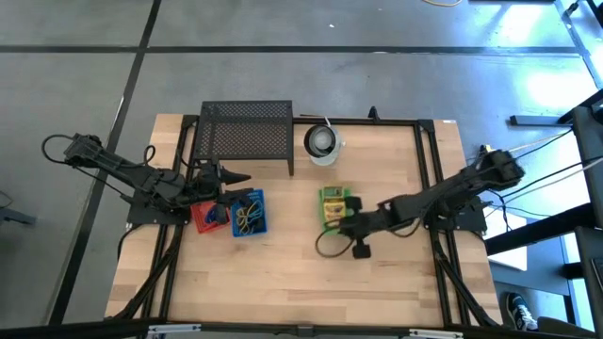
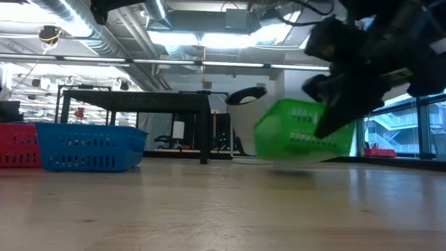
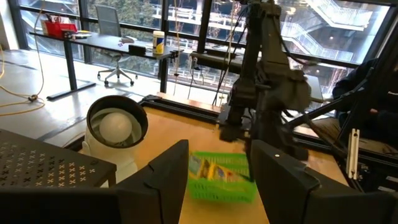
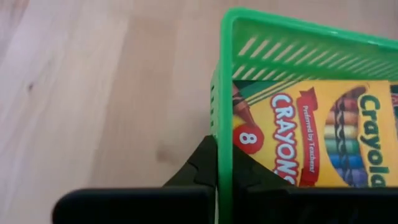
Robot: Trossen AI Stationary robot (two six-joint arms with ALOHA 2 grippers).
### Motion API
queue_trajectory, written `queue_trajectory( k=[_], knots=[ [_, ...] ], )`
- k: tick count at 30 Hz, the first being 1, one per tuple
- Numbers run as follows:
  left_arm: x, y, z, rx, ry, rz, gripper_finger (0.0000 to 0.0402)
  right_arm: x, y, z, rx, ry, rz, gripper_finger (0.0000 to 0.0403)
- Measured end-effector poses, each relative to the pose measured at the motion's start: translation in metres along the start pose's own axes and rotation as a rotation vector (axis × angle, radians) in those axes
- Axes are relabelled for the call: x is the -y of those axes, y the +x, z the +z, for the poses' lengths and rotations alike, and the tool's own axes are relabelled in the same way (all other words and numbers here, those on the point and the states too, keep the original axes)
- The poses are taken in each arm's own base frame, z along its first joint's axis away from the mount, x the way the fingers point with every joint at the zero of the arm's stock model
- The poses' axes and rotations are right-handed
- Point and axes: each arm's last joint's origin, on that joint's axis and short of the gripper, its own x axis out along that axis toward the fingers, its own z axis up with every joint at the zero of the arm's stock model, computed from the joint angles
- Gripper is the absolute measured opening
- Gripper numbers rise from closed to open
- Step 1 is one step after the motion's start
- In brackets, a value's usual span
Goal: Pick & Place Office Desk Supplies
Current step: Put the green bin with crayon boxes on the shelf
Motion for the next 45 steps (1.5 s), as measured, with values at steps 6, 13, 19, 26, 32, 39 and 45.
queue_trajectory(
  k=[6,13,19,26,32,39,45],
  knots=[
    [0.001,0.002,-0.002,-0.012,-0.054,0.001,0.0169,-0.009,0.04,0.026,-0.051,-0.089,-0.034,0.0004],
    [0.008,0.01,-0.011,-0.073,-0.111,-0.051,0.0169,-0.014,0.071,0.056,-0.032,-0.138,-0.087,0.0005],
    [0.012,0.016,-0.018,-0.112,-0.124,-0.063,0.0169,-0.016,0.084,0.074,0.002,-0.157,-0.085,0.0005],
    [0.016,0.017,-0.02,-0.152,-0.149,-0.14,0.0169,-0.007,0.091,0.083,0.026,-0.077,-0.098,0.0009],
    [0.018,0.016,-0.021,-0.186,-0.165,-0.222,0.0169,0.004,0.092,0.085,0.032,-0.021,-0.069,0.0066],
    [0.018,0.017,-0.024,-0.208,-0.152,-0.213,0.0169,0.006,0.087,0.089,0.055,-0.013,-0.065,0.016],
    [0.023,0.031,-0.042,-0.273,-0.074,-0.15,0.0169,0.006,0.055,0.102,0.1,0.0,0.018,0.0198]
  ],
)
